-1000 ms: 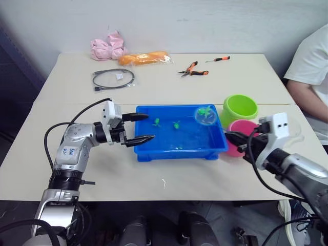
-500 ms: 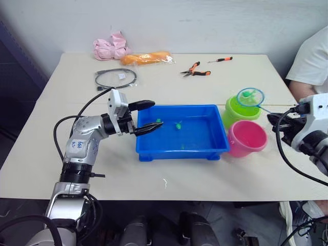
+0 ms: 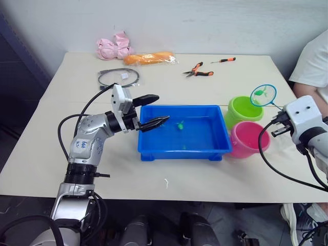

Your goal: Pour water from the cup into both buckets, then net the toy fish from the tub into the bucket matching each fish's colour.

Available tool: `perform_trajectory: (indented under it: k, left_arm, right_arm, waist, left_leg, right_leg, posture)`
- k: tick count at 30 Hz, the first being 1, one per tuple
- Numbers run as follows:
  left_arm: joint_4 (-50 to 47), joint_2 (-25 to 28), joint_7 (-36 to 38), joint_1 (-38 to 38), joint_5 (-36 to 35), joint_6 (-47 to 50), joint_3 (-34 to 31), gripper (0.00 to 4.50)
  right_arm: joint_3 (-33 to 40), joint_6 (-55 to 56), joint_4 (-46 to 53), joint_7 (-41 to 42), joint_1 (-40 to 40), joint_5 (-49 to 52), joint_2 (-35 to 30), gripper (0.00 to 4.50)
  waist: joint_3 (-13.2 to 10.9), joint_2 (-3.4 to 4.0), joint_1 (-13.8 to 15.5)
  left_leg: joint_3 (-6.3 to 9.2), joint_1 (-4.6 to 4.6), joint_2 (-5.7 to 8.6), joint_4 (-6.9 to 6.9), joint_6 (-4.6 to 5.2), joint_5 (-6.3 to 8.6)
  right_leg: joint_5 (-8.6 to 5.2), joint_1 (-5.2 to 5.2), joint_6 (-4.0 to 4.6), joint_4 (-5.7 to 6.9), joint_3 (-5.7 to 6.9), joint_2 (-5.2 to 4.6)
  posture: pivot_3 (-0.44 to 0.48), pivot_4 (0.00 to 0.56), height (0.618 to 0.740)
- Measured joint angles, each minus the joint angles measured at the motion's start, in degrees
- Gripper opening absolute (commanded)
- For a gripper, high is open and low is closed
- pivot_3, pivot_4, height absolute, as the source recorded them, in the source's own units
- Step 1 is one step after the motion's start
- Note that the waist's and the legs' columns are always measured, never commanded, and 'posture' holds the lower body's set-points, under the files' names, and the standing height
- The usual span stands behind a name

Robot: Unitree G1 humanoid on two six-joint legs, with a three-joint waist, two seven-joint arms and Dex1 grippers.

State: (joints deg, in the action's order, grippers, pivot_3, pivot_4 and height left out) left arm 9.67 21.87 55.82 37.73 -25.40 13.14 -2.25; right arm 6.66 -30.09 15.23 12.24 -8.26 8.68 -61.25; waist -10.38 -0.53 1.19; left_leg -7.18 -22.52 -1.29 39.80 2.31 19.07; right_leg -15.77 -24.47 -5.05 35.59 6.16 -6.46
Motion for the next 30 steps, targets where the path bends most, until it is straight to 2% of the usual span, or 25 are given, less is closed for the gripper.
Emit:
perform_trajectory:
  k: [4,7,13,16,19,23,26,30]
  left_arm:
    - [-0.2,-0.4,-0.4,0.0,0.0,0.1,0.0,4.44]
    - [-0.3,-0.5,-0.8,0.0,0.0,0.1,0.0,4.44]
    - [-0.5,-0.6,-0.9,-0.1,0.0,0.2,0.0,4.44]
    - [-0.8,-0.7,-1.0,-0.2,0.0,0.2,0.0,4.44]
    - [-1.3,-0.6,-0.9,-0.5,-0.1,0.1,0.0,4.44]
    - [-1.8,2.2,2.5,-2.2,-0.5,-0.7,-0.3,4.44]
    - [-1.8,6.0,7.2,-3.6,-1.5,-0.8,-0.9,4.44]
    - [-1.9,11.5,13.6,-5.8,-1.6,-1.3,-1.2,4.44]
  right_arm:
    - [-4.3,8.8,-2.3,0.6,2.1,-12.8,-5.0,0.0]
    - [-5.8,14.2,-3.9,0.0,2.5,-20.9,-6.1,0.0]
    - [-6.4,19.0,-5.3,0.6,2.3,-27.9,-5.4,0.0]
    - [-5.4,20.2,-6.4,0.7,1.2,-28.3,-3.0,0.0]
    - [-0.8,21.4,-6.6,3.0,-2.4,-21.8,2.1,0.0]
    - [4.0,19.6,-1.2,16.9,-6.8,-2.8,5.7,0.0]
    - [3.2,14.3,3.9,26.2,-7.4,6.1,5.4,0.0]
    - [-2.9,9.6,7.3,34.3,-8.9,8.7,3.2,0.0]
  waist:
    - [0.0,0.01,0.0]
    - [0.0,0.01,0.0]
    - [0.0,0.01,0.0]
    - [0.0,0.01,0.0]
    - [0.0,0.01,-0.2]
    - [0.0,0.02,-0.5]
    - [0.0,0.02,-0.5]
    - [0.0,0.02,-0.7]
  left_leg:
    - [-0.05,0.03,0.0,0.0,-0.02,-0.01]
    - [-0.07,0.07,-0.01,0.0,-0.07,-0.04]
    - [-0.08,0.1,-0.03,0.0,-0.12,-0.07]
    - [-0.09,0.1,-0.04,0.0,-0.14,-0.07]
    - [-0.13,0.13,-0.06,0.0,-0.14,-0.08]
    - [-0.11,0.17,-0.2,-0.05,-0.19,-0.07]
    - [-0.1,0.17,-0.2,-0.04,-0.18,-0.06]
    - [-0.09,0.17,-0.14,0.02,-0.07,0.0]
  right_leg:
    - [0.0,-0.02,0.0,-0.01,-0.01,-0.01]
    - [0.0,-0.01,0.0,-0.03,-0.01,0.01]
    - [0.0,0.0,0.0,-0.02,-0.01,0.05]
    - [0.0,0.0,0.0,-0.02,0.0,0.08]
    - [0.0,0.0,0.0,-0.02,0.02,0.13]
    - [0.0,0.02,0.01,0.07,0.07,0.26]
    - [-0.01,0.02,0.03,0.05,0.07,0.22]
    - [-0.02,0.03,0.05,0.01,0.07,-0.01]
  posture:
    - [0.0,0.15,0.74]
    - [0.0,0.15,0.74]
    - [0.0,0.15,0.74]
    - [0.0,0.15,0.74]
    - [0.0,0.15,0.74]
    - [0.0,0.15,0.74]
    - [0.0,0.15,0.74]
    - [0.0,0.15,0.74]
